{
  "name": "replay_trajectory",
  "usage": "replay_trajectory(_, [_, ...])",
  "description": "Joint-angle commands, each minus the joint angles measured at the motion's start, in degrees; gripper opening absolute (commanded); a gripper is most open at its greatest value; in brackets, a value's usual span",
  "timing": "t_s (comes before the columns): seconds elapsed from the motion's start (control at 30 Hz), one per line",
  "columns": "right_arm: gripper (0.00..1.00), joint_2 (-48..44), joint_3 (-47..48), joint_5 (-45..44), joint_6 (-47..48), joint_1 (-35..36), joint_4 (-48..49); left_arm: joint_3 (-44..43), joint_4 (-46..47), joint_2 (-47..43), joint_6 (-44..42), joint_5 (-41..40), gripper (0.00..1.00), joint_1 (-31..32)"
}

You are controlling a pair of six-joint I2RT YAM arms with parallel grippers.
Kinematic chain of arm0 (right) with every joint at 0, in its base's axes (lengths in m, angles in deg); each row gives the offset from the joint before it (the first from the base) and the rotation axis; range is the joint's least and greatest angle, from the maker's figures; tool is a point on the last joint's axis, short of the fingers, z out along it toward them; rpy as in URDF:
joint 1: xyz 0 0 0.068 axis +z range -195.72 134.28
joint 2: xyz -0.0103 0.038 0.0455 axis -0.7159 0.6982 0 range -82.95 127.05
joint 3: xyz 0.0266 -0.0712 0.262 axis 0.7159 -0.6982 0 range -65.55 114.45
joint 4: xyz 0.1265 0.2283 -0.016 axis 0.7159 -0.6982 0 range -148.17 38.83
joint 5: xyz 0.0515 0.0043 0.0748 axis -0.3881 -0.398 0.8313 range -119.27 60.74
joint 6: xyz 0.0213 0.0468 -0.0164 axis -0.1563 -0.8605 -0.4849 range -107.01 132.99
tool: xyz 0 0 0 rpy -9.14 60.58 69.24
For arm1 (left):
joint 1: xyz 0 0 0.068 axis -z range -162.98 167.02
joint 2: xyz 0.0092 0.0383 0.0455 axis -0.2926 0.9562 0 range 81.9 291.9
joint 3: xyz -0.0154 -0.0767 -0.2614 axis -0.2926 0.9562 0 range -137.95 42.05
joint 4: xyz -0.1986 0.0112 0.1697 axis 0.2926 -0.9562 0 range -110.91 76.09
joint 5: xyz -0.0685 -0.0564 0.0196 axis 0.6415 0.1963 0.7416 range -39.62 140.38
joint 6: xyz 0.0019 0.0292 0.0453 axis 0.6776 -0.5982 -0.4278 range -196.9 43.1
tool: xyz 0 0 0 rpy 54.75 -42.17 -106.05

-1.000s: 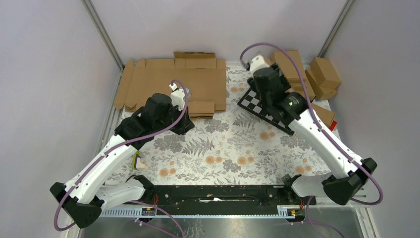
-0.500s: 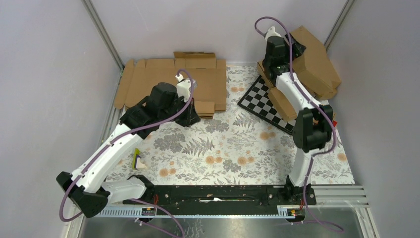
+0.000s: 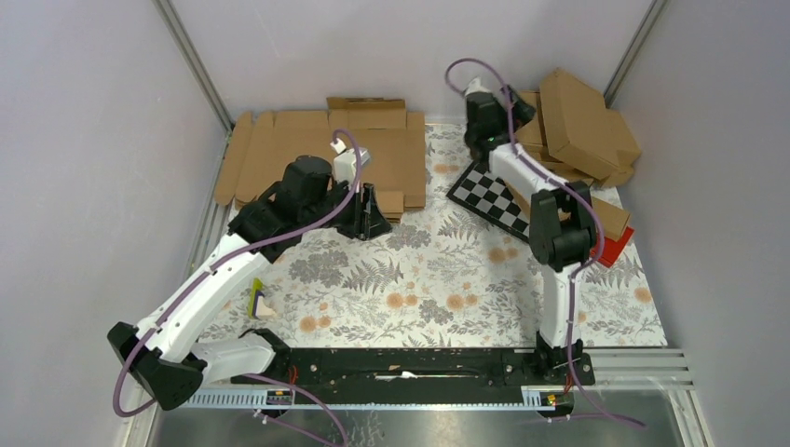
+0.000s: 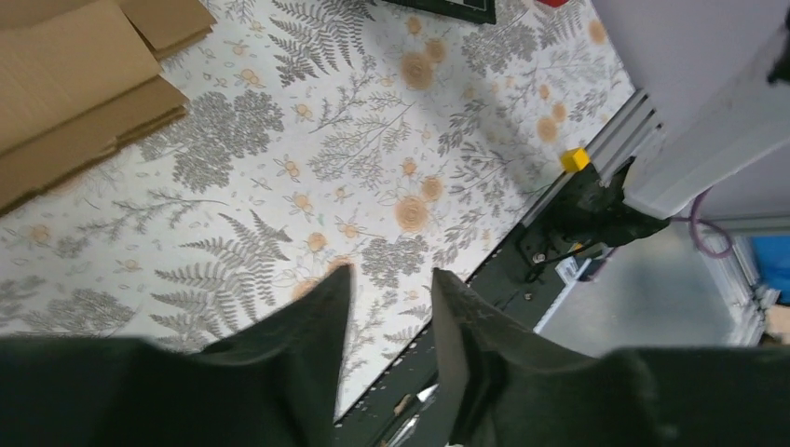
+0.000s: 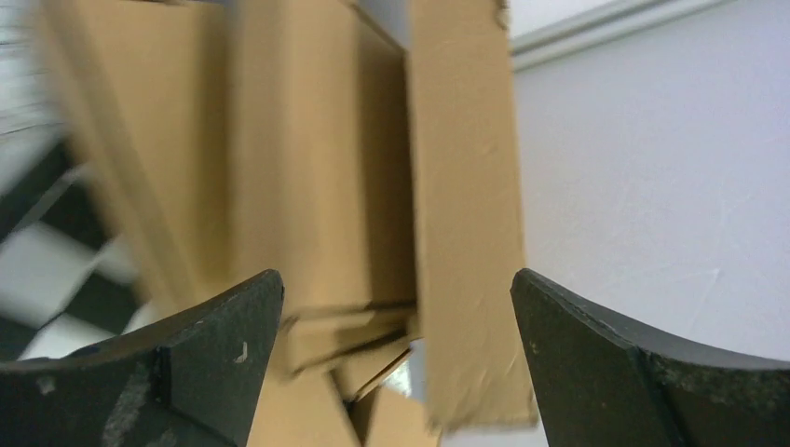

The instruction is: Fold the paper box

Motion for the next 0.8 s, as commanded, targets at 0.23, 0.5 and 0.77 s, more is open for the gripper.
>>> replay_trajectory(0.23, [1.00,-47.91,-41.69,25.49,-26.72,8.45,-0.12,10.21,14.41,-10.60,4.99,-16.00,0.98,-0.63])
replay_trajectory(0.5, [1.00,-72.15,-71.17,33.54,-46.03,7.86,12.55,33.68,37.74,-20.93,5.58,-33.04,0.99,-0.53])
replay_trajectory(0.77, [1.00,-59.78,-87.33,22.24,-41.22,4.69,36.88,47.22,57.18,-15.93,-5.60,-52.53,0.99,-0.65])
